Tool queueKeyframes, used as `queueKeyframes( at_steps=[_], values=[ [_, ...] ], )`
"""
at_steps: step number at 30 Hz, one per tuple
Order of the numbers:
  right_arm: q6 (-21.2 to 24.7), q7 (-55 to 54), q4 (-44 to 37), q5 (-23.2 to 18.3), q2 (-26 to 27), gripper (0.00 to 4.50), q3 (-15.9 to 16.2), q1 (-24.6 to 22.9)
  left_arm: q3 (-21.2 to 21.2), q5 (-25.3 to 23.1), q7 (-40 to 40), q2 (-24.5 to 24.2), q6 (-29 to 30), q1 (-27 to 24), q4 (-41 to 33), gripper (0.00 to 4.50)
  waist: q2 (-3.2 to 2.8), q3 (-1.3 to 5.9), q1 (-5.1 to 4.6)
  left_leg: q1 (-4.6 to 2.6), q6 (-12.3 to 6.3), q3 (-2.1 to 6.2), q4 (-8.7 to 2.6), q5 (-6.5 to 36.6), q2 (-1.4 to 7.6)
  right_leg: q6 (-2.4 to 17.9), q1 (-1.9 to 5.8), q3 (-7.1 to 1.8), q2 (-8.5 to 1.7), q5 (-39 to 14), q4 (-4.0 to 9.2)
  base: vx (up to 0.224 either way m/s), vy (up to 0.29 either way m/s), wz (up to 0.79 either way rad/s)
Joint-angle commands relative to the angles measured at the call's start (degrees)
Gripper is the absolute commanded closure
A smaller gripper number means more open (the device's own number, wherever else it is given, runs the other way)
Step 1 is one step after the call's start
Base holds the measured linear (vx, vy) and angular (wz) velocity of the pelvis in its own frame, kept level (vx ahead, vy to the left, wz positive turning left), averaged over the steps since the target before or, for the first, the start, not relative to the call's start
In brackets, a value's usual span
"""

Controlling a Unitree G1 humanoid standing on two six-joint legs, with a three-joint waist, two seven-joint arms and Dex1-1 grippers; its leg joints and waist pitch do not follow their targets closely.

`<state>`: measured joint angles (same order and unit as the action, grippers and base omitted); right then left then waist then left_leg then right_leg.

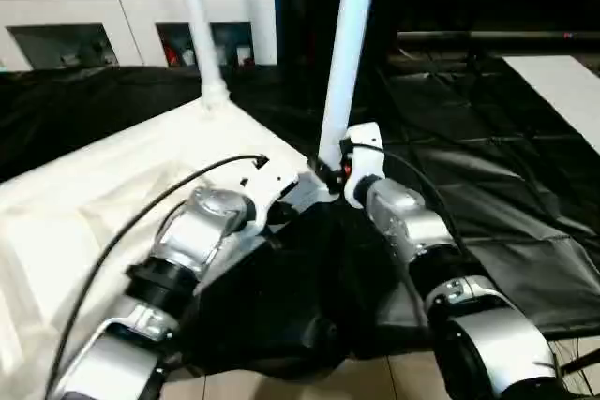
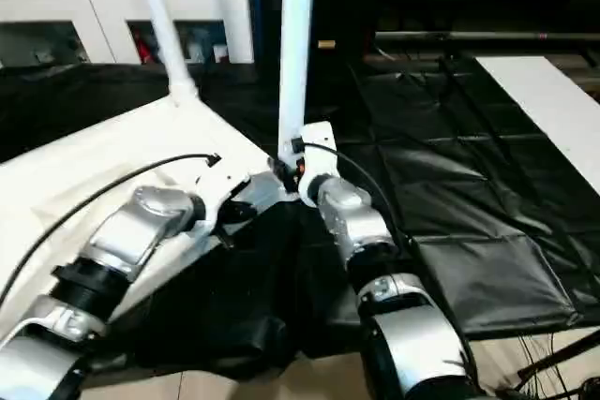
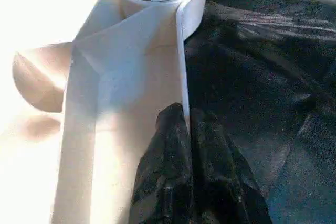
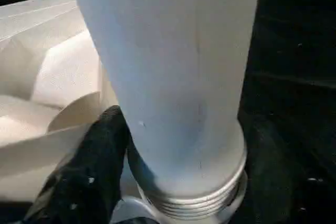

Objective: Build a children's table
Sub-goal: Rotate table base

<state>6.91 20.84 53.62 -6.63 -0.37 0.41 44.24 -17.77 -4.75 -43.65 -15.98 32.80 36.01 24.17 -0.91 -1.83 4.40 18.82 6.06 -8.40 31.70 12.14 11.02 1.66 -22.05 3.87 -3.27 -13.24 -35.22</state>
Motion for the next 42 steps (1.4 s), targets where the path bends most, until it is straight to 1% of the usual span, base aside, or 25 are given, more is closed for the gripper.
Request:
queueKeyframes(
  at_steps=[1,3,4,6,7,8,9,11,12,13,14,16,17,19,22,25,27,30,31,34,35,38,40,41,42],
  values=[
    [1.6,4.8,-1.4,-0.2,-0.4,0.98,2.1,-2.3,-2.8,-0.5,-3.4,-1.3,-3.0,-1.5,-1.3,4.5,-0.2,2.57,-0.01,1.17,-2.83,-0.12,-2.96,2.5,1.77,12.9,3.5,-3.26,-4.67,4.6,3.66,0.0,0.0,0.0],
    [1.1,10.7,-6.3,-0.7,-2.3,0.77,3.7,-4.4,-3.7,-0.5,-6.0,-3.2,-5.2,-2.3,-2.6,4.5,-0.13,2.73,0.06,1.26,-3.86,-0.13,-2.64,0.5,1.8,13.2,3.65,-3.19,-4.6,8.5,3.3,0.0,0.0,0.0],
    [0.8,12.2,-7.5,-0.8,-2.8,0.61,4.1,-5.0,-3.7,-0.4,-6.5,-3.5,-5.4,-2.4,-2.8,4.5,-0.14,2.82,0.11,1.44,-4.71,-0.13,-2.37,-1.5,1.68,13.3,3.82,-3.14,-4.54,12.0,2.97,0.0,0.0,0.0],
    [0.8,15.2,-9.9,-0.9,-3.9,0.53,5.3,-6.2,-3.8,0.1,-7.9,-4.2,-6.5,-2.8,-3.3,4.5,-0.04,2.85,0.11,1.46,-5.75,-0.16,-2.18,-2.7,1.57,13.8,3.85,-3.01,-4.48,14.0,2.81,0.0,0.0,0.0],
    [-0.7,21.0,-15.0,0.1,-7.1,0.44,8.6,-9.1,-4.4,0.7,-11.7,-6.3,-12.4,-4.0,-4.4,4.5,-0.11,2.84,0.36,1.55,-6.5,0.0,-2.04,-3.4,1.52,13.7,3.99,-2.89,-4.46,14.4,2.86,0.0,0.0,0.0],
    [-1.3,22.2,-15.9,0.4,-7.7,0.34,9.3,-9.6,-4.5,0.9,-12.7,-6.8,-14.2,-4.4,-4.6,4.5,-0.13,3.04,0.37,1.51,-7.04,-0.18,-1.8,-3.8,1.57,13.5,3.86,-3.03,-4.39,15.9,2.55,0.0,0.0,0.0],
    [-1.6,23.8,-17.4,0.4,-8.6,0.24,9.9,-10.4,-4.7,1.3,-14.0,-7.5,-15.6,-4.8,-5.0,4.5,-0.12,3.08,0.47,1.62,-7.27,-0.08,-1.74,-4.2,1.57,13.6,3.88,-2.94,-4.4,16.5,2.47,0.0,0.0,0.0],
    [-1.5,27.0,-20.4,-0.2,-10.2,0.24,10.4,-11.9,-4.8,2.0,-16.4,-8.8,-16.5,-5.6,-5.8,4.5,-0.31,3.29,0.41,1.59,-7.46,-0.13,-1.53,-5.1,1.68,14.0,3.73,-2.92,-4.3,18.1,2.05,0.0,0.0,0.0],
    [-1.5,29.0,-22.4,-0.8,-11.2,0.24,10.5,-12.8,-4.6,2.4,-17.4,-9.5,-16.9,-6.0,-6.1,4.5,-0.28,3.04,0.58,1.7,-7.84,-0.21,-1.48,-5.0,1.71,14.2,3.5,-2.79,-4.14,18.3,2.15,0.0,0.0,0.0],
    [-1.5,29.0,-22.4,-0.8,-11.2,0.24,10.5,-12.8,-4.6,2.4,-17.4,-9.5,-16.9,-6.0,-6.1,4.5,-0.35,3.05,0.63,1.6,-7.77,-0.24,-1.45,-4.4,1.84,14.4,3.41,-2.83,-4.25,17.6,2.13,0.0,0.0,0.0],
    [-1.3,30.7,-23.8,-1.4,-12.0,0.24,10.6,-13.4,-4.4,2.9,-18.2,-10.0,-17.3,-6.3,-6.2,4.5,-0.45,3.0,0.69,1.52,-7.43,-0.26,-1.58,-2.8,1.89,14.9,3.35,-2.81,-4.34,15.5,2.29,0.0,0.0,0.0],
    [-1.6,35.0,-28.0,-2.4,-14.8,0.24,11.2,-15.2,-3.3,4.7,-21.1,-11.0,-19.0,-7.0,-6.8,4.5,-0.51,2.92,0.98,1.34,-7.12,-0.3,-1.57,-1.5,2.1,14.8,3.3,-2.89,-4.3,13.7,2.4,0.0,0.0,0.0],
    [-1.6,35.0,-28.0,-2.4,-14.8,0.24,11.2,-15.2,-3.3,4.7,-21.1,-11.0,-19.0,-7.0,-6.8,4.5,-0.52,3.01,1.05,1.26,-7.12,-0.33,-1.5,-1.8,2.14,14.9,3.27,-2.94,-4.35,14.1,2.25,0.0,0.0,0.0],
    [-1.2,39.6,-31.1,-4.1,-17.1,0.24,11.7,-16.7,-1.9,7.0,-23.5,-11.5,-20.3,-7.6,-7.2,4.5,-0.41,3.07,0.96,1.47,-7.23,-0.3,-1.39,-2.4,2.05,15.5,3.35,-2.91,-4.33,15.1,2.03,0.0,0.0,0.0],
    [-1.4,41.4,-31.4,-4.5,-17.8,0.24,12.1,-17.0,-1.2,8.1,-24.1,-11.4,-21.3,-7.7,-6.9,4.5,-0.32,3.04,0.98,1.71,-7.51,-0.29,-1.32,-1.3,2.02,15.5,3.44,-2.86,-4.46,13.9,2.11,0.0,0.0,0.0],
    [-2.5,42.4,-30.2,-2.6,-18.4,0.24,12.9,-17.0,-0.1,9.2,-24.3,-10.6,-22.7,-7.7,-5.6,4.5,-0.04,2.92,0.96,1.79,-6.93,-0.35,-1.32,-0.6,1.93,15.1,3.35,-2.91,-4.5,10.8,2.38,0.0,0.0,0.0],
    [-3.1,42.5,-29.6,-1.8,-18.7,0.24,13.2,-17.0,0.5,9.8,-24.6,-10.2,-23.1,-7.6,-4.9,4.5,-0.11,2.88,1.04,1.73,-6.36,-0.38,-1.27,-0.3,1.91,14.9,3.23,-2.95,-4.49,9.3,2.39,0.0,0.0,0.0],
    [-4.0,42.1,-28.4,-1.2,-19.0,0.24,13.3,-16.7,0.9,9.9,-24.2,-9.8,-24.4,-7.3,-3.2,4.5,0.1,2.84,1.0,1.72,-5.9,-0.35,-1.28,0.4,1.95,14.5,3.22,-3.01,-4.51,7.7,2.45,0.0,0.0,0.0],
    [-4.2,41.8,-27.9,-1.3,-19.0,0.24,13.1,-16.6,1.0,9.9,-24.3,-9.8,-24.9,-7.3,-2.7,4.5,0.02,2.84,1.01,1.74,-5.81,-0.34,-1.26,0.6,1.94,14.5,3.21,-3.02,-4.55,7.3,2.43,0.0,0.0,0.0],
    [-4.9,40.3,-25.8,-1.4,-18.3,0.6,12.0,-15.9,1.6,10.0,-23.9,-9.4,-25.9,-7.3,-1.2,4.5,0.05,2.89,0.99,1.8,-5.61,-0.34,-1.2,0.6,1.87,14.2,3.24,-3.04,-4.56,7.0,2.4,0.0,0.0,0.0],
    [-5.4,40.0,-25.2,-1.2,-18.2,0.6,11.9,-15.7,1.7,10.0,-23.9,-9.4,-26.0,-7.3,-1.0,4.5,-0.2,2.94,1.04,1.76,-5.49,-0.28,-1.19,0.5,1.91,14.3,3.23,-3.03,-4.58,7.2,2.33,0.0,0.0,0.0],
    [-6.8,38.7,-22.8,-0.1,-17.7,0.94,11.6,-15.4,1.6,9.4,-23.9,-9.5,-27.1,-7.3,0.1,4.5,-0.04,3.03,0.99,1.85,-5.49,-0.34,-1.04,-0.3,1.75,14.4,3.29,-3.04,-4.48,8.5,2.19,0.0,0.0,0.0],
    [-7.4,37.9,-21.9,0.3,-17.5,0.94,11.6,-15.4,1.6,9.3,-24.0,-9.5,-27.2,-7.3,0.4,4.5,-0.03,3.07,0.98,1.92,-5.53,-0.35,-0.97,-0.8,1.68,14.6,3.32,-2.97,-4.41,9.3,2.09,0.0,0.0,0.0],
    [-7.9,37.5,-21.0,0.5,-17.3,0.94,11.7,-15.3,1.6,9.2,-24.2,-9.6,-27.5,-7.3,0.7,4.5,-0.28,3.09,1.04,1.91,-5.56,-0.31,-0.93,-0.8,1.7,14.7,3.31,-2.96,-4.48,9.4,2.04,0.0,0.0,0.0],
    [-9.2,36.6,-19.7,1.1,-17.0,0.94,11.8,-15.3,1.5,8.9,-24.3,-9.7,-27.7,-7.2,1.0,4.5,-0.14,3.05,0.96,1.86,-5.51,-0.36,-0.98,-0.2,1.76,14.6,3.31,-2.93,-4.48,8.9,2.15,0.0,0.0,0.0]
  ],
)
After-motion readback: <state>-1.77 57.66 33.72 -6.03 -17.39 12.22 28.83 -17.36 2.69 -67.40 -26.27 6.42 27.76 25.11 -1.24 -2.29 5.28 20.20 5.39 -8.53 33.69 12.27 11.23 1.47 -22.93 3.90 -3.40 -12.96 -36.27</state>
